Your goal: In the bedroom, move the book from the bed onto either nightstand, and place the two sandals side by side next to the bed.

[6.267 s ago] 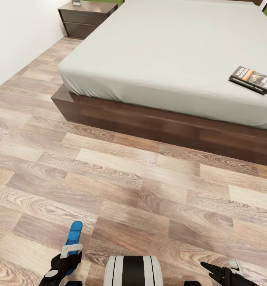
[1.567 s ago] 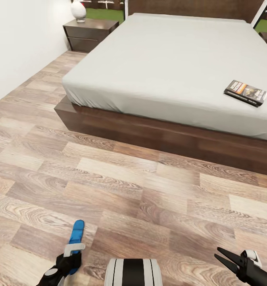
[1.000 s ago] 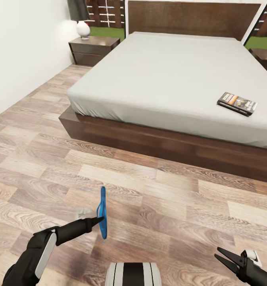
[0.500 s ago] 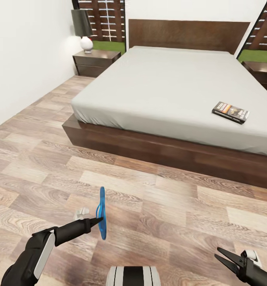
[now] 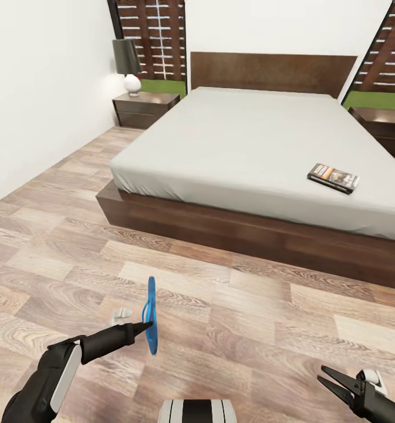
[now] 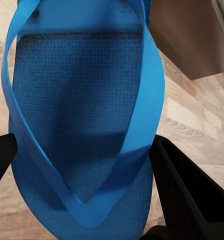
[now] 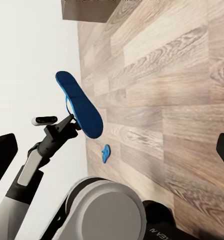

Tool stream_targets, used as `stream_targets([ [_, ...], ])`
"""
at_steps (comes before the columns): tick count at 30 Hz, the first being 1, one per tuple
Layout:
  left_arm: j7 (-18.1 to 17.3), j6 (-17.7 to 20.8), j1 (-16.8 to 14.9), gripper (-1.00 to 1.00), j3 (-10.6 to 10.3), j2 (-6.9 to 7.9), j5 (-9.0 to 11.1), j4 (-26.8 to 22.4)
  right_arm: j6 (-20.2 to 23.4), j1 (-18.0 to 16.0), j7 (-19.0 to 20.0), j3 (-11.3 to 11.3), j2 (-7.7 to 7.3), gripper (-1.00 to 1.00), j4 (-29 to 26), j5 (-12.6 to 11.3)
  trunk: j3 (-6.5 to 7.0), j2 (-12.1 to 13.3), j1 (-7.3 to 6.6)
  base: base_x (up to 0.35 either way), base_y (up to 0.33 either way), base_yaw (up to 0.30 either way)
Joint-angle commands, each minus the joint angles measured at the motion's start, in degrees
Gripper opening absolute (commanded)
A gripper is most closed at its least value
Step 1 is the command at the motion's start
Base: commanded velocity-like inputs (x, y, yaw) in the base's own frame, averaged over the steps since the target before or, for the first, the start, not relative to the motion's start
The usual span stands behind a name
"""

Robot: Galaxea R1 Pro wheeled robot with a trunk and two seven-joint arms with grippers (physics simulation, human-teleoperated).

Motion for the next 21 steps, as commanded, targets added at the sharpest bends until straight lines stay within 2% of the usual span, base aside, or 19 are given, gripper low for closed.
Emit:
stream_targets([
  [1, -0.2, 0.3, 0.0, -1.0, 0.0, 0.0, 0.0, 0.0, 0.4, 0.0, 0.0, 0.0, -0.01, 1.0, 0.0, -0.2, 0.19, 0.0, -0.03, 0.0, 0.0, 0.0],
  [4, 1.1, 0.2, 0.0, -1.0, 0.0, -0.06, -0.1, 0.0, 0.4, 0.0, 0.0, 0.0, -0.01, 1.0, 0.0, -0.2, 0.85, 0.0, -0.11, 0.0, 0.0, 0.0],
  [6, 6.2, 0.1, 0.0, -1.0, 0.1, -0.13, -0.2, -0.1, 0.4, 0.0, 0.0, 0.1, -0.01, 1.0, 0.0, -0.2, 1.3, 0.1, -0.16, 0.0, 0.0, 0.0],
  [7, 13.0, 0.0, 0.0, -1.0, 0.1, -0.15, -0.2, -0.2, 0.4, 0.0, 0.0, 0.0, -0.01, 1.0, 0.0, -0.2, 1.52, 0.1, -0.19, 0.0, 0.0, 0.0],
  [10, 28.7, -1.4, 0.0, -1.0, -0.2, -0.54, 0.1, -0.4, 0.4, 0.0, 0.0, 0.0, -0.01, 1.0, 0.0, -0.2, 2.18, 0.1, -0.27, 0.0, 0.0, 0.0],
  [12, 34.7, -3.3, 0.0, -1.0, -0.4, -1.56, 0.2, -0.4, 0.4, 0.0, 0.0, 0.0, -0.01, 1.0, 0.0, -0.2, 2.63, 0.1, -0.32, 0.0, 0.0, 0.0],
  [14, 37.3, -4.5, 0.0, -1.0, -0.5, -2.81, 0.1, -0.4, 0.4, 0.0, 0.0, 0.1, -0.01, 1.0, 0.0, -0.2, 3.07, 0.2, -0.37, 0.0, 0.0, 0.0],
  [17, 38.3, -5.0, 0.0, -1.0, -0.6, -3.49, 0.1, -0.4, 0.4, 0.0, 0.0, 0.0, -0.01, 1.0, 0.0, -0.2, 3.73, 0.2, -0.45, 0.0, 0.0, 0.0],
  [20, 37.6, -5.0, 0.0, -1.0, -0.6, -3.69, 0.2, -0.3, 0.4, 0.0, 0.0, 0.1, -0.01, 1.0, 0.0, -0.2, 4.4, 0.3, -0.52, 0.0, 0.0, 0.0],
  [21, 35.5, -5.0, 0.0, -1.0, -0.6, -3.67, 0.2, -0.3, 0.4, 0.0, 0.0, 0.0, -0.01, 1.0, 0.0, -0.2, 4.62, 0.3, -0.55, 0.0, 0.0, 0.0],
])
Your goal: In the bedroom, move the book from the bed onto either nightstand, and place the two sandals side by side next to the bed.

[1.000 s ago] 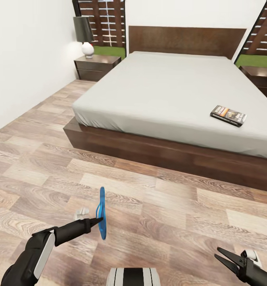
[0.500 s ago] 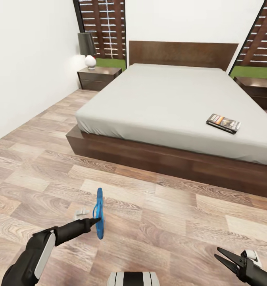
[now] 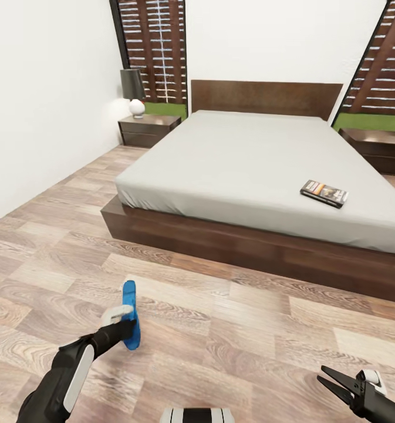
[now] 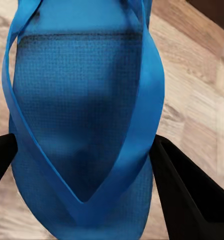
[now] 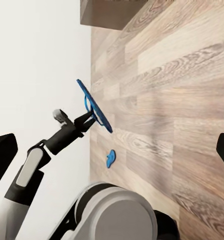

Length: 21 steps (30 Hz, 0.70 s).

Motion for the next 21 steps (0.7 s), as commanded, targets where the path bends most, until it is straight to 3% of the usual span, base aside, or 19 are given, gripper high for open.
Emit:
stream_targets([
  [1, -4.9, 0.4, 0.0, -1.0, 0.1, 0.12, -0.2, 0.0, 0.4, 0.0, 0.0, 0.0, -0.01, 1.0, 0.0, -0.3, 0.18, 0.0, -0.03, 0.0, 0.0, 0.0],
  [2, -6.6, 0.5, 0.0, -1.0, 0.1, 0.19, -0.2, 0.0, 0.4, 0.0, 0.0, 0.0, -0.01, 1.0, 0.0, -0.3, 0.41, 0.0, -0.06, 0.0, 0.0, 0.0],
  [4, -13.7, 0.6, 0.0, -1.0, 0.2, 0.75, -0.4, 0.0, 0.4, 0.0, 0.1, 0.0, -0.01, 1.0, 0.0, -0.3, 0.85, 0.0, -0.11, 0.0, 0.0, 0.0],
  [7, -19.5, 0.6, 0.0, -1.0, 0.2, 1.47, -0.5, 0.0, 0.4, 0.0, 0.0, 0.0, -0.01, 1.0, 0.0, -0.3, 1.51, 0.1, -0.19, 0.0, 0.0, 0.0],
  [11, -21.3, 0.6, 0.0, -1.0, 0.2, 1.69, -0.6, 0.1, 0.4, 0.0, 0.0, 0.0, -0.01, 1.0, 0.0, -0.3, 2.4, 0.1, -0.29, 0.0, 0.0, 0.0],
  [21, -21.9, 0.7, 0.0, -1.0, 0.2, 1.73, -0.5, 0.2, 0.4, 0.0, 0.1, -0.4, -0.08, 1.0, 0.0, -0.3, 4.61, 0.3, -0.55, 0.0, 0.0, 0.0],
])
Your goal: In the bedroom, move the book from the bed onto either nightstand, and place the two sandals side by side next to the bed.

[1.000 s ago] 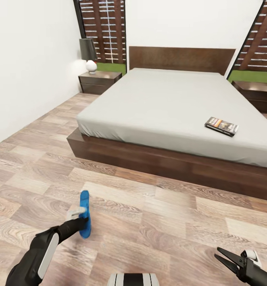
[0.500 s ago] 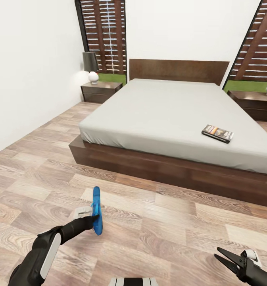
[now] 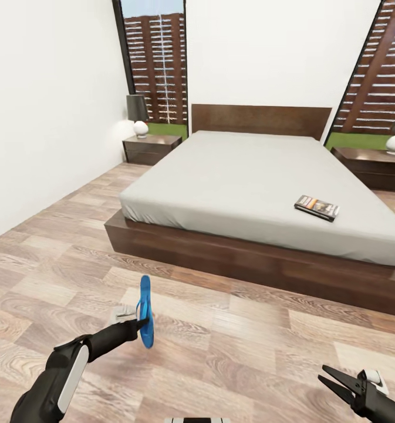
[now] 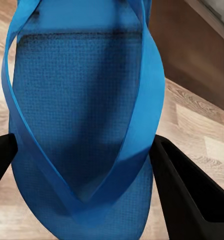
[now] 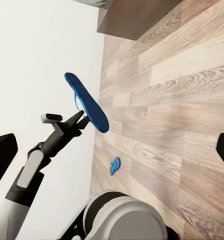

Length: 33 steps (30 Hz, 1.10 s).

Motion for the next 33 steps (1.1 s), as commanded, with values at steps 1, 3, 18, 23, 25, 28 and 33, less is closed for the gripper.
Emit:
stream_targets([
  [1, -0.2, 0.3, 0.0, -1.0, 0.1, 0.0, 0.2, 0.0, 0.4, 0.0, 0.1, -0.1, -0.01, 1.0, 0.0, -0.3, 0.18, 0.0, -0.03, 0.0, 0.0, 0.0],
  [3, -0.4, 0.4, 0.1, -1.0, 0.1, 0.0, 0.2, 0.0, 0.4, 0.0, 0.2, -0.7, 0.01, 1.0, 0.1, -0.3, 0.63, 0.0, -0.09, 0.0, 0.0, 0.0],
  [18, -0.5, 0.4, 0.1, -1.0, 0.0, -0.09, 0.2, 0.0, 0.4, 0.0, 0.1, -3.6, 0.03, 1.0, -0.2, -0.4, 3.95, 0.2, -0.47, 0.0, 0.0, 0.0],
  [23, -0.7, 0.4, 0.1, -1.0, 0.0, -0.18, 0.5, 0.2, 0.3, 0.0, 0.1, -3.6, 0.05, 1.0, -0.3, -0.3, 5.06, 0.3, -0.6, 0.0, 0.0, 0.0],
  [25, -0.7, 0.4, 0.2, -1.0, 0.0, -0.18, 0.5, 0.7, 0.3, 0.0, 0.0, -3.6, 0.05, 1.0, -0.3, -0.1, 5.5, 0.3, -0.65, 0.0, 0.0, 0.0],
  [28, -0.7, 0.3, 0.3, -1.0, 0.0, -0.18, 0.5, 2.4, 0.1, 0.0, -1.3, -3.5, 0.17, 1.0, -0.1, 0.8, 6.16, 0.4, -0.73, 0.0, 0.0, 0.0],
  [33, -0.6, -0.1, 0.6, -1.0, 0.0, 0.03, 0.3, 6.4, -0.8, 0.0, -12.9, -3.3, 0.47, 1.0, 0.2, 10.8, 7.27, 0.4, -0.86, 0.0, 0.0, 0.0],
])
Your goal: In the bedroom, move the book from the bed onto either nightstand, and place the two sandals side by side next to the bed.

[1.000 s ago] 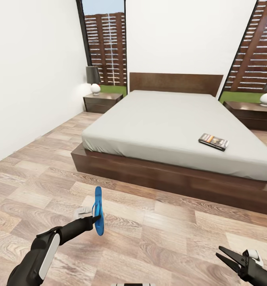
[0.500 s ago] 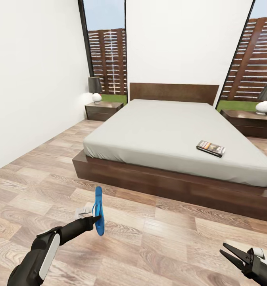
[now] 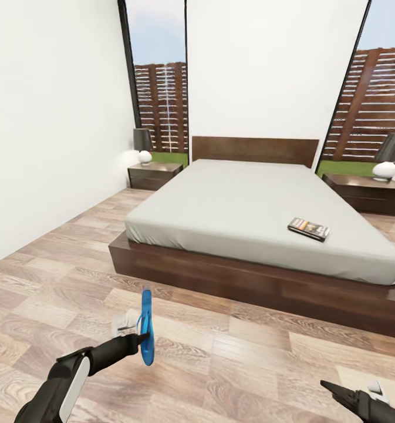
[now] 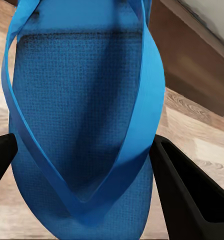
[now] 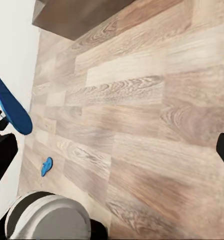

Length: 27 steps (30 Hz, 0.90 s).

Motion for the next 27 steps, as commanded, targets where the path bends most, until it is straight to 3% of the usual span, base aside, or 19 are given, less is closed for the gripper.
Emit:
stream_targets([
  [1, -0.2, 0.0, 0.0, -1.0, 0.1, 0.01, 0.4, 1.5, -0.2, 0.0, -2.2, 0.0, 0.04, 1.0, 0.0, 2.6, 0.18, 0.0, -0.04, 0.0, 0.0, 0.0],
  [3, -0.2, -1.6, 0.1, -1.0, 0.1, 0.23, 0.3, 4.8, -2.1, 0.0, -4.1, 0.1, 0.12, 1.0, 0.5, 6.2, 0.62, 0.0, -0.09, 0.0, 0.0, 0.0],
  [6, -1.1, -8.7, 0.2, -1.0, 0.0, 1.17, 0.2, 11.2, -9.3, 0.0, -5.6, 0.1, 0.88, 1.0, 6.7, 10.4, 1.29, 0.1, -0.17, 0.0, 0.0, 0.0],
  [10, -3.4, -13.4, 0.2, -1.0, 0.0, 1.55, 0.1, 16.8, -16.3, 0.0, -6.1, 0.3, 1.35, 1.0, 18.2, 11.8, 2.17, 0.1, -0.27, 0.0, 0.0, 0.0],
  [14, -4.0, -15.1, 0.2, -1.0, -1.1, 1.49, 0.1, 19.3, -18.3, 0.0, -6.8, 0.3, 1.5, 1.0, 22.2, 12.2, 3.06, 0.2, -0.37, 0.0, 0.0, 0.0],
  [15, -4.0, -15.5, 0.3, -1.0, -1.9, 1.47, 0.0, 19.8, -18.5, -0.1, -9.4, 0.4, 1.99, 1.0, 22.7, 12.2, 3.28, 0.2, -0.4, 0.0, 0.0, 0.0],
  [17, -4.0, -15.7, 0.3, -1.0, -2.8, 1.44, -0.1, 20.6, -18.7, -0.1, -16.6, 0.5, 4.6, 1.0, 22.8, 12.3, 3.73, 0.2, -0.45, 0.0, 0.0, 0.0],
  [19, -4.0, -15.9, 0.3, -1.0, -3.3, 1.38, -0.2, 21.1, -18.7, -1.3, -28.5, 0.6, 10.13, 1.0, 22.5, 13.9, 4.17, 0.2, -0.5, 0.0, 0.0, 0.0],
  [21, -4.0, -16.0, 0.3, -1.0, -3.5, 1.38, -0.2, 21.3, -18.7, -4.1, -32.4, 0.7, 12.7, 1.0, 22.0, 16.8, 4.61, 0.3, -0.55, 0.0, 0.0, 0.0],
  [23, -4.0, -16.0, 0.3, -1.0, -3.5, 1.36, -0.2, 21.4, -18.7, -5.2, -30.1, 0.9, 13.42, 1.0, 21.2, 18.0, 5.05, 0.3, -0.61, 0.0, 0.0, 0.0],
  [24, -4.1, -16.0, 0.3, -1.0, -3.5, 1.36, -0.2, 21.4, -18.6, -5.4, -25.3, 0.9, 13.53, 1.0, 21.1, 18.2, 5.28, 0.3, -0.63, 0.0, 0.0, 0.0],
  [27, -4.0, -16.0, 0.3, -1.0, -3.5, 1.31, -0.2, 21.8, -18.5, -5.6, -5.9, 0.9, 13.68, 1.0, 21.1, 18.7, 5.81, 1.5, -1.29, 0.0, 0.0, 0.0],
])
